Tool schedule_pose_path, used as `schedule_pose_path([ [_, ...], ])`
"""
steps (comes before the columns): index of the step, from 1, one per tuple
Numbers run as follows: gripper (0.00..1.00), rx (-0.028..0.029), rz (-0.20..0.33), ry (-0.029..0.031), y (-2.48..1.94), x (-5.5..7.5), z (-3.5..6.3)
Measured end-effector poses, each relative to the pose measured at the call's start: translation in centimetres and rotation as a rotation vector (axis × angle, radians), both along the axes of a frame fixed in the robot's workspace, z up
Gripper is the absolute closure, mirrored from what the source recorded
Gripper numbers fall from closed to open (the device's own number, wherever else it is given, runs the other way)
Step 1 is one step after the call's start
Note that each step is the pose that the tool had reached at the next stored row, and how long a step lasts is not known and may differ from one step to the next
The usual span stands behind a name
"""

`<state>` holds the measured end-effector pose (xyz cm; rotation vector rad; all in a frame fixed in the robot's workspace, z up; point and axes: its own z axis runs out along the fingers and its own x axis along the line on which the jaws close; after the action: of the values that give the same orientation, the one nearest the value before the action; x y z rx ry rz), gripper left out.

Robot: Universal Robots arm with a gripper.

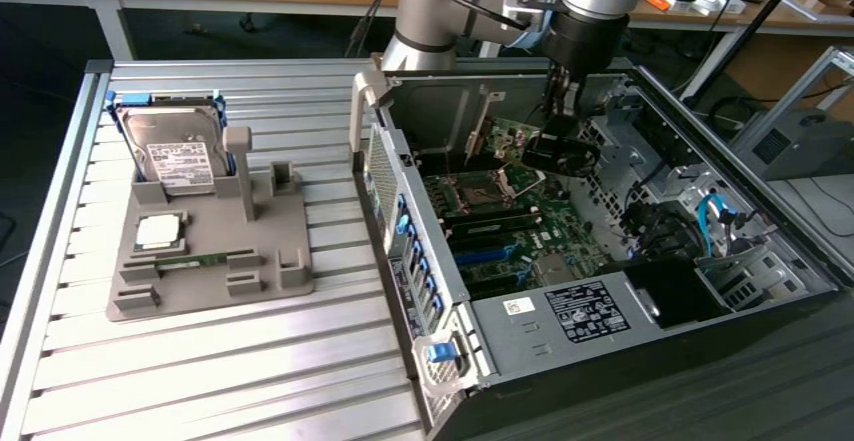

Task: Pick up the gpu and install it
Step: 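Insert the gpu into the slot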

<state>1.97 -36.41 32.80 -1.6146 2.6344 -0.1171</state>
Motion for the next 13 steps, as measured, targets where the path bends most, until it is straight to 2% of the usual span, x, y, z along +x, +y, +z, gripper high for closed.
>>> schedule_pose_path([
  [13,0.73,-0.0001,0.039,0.0000,0.00,0.00,0.00],
])
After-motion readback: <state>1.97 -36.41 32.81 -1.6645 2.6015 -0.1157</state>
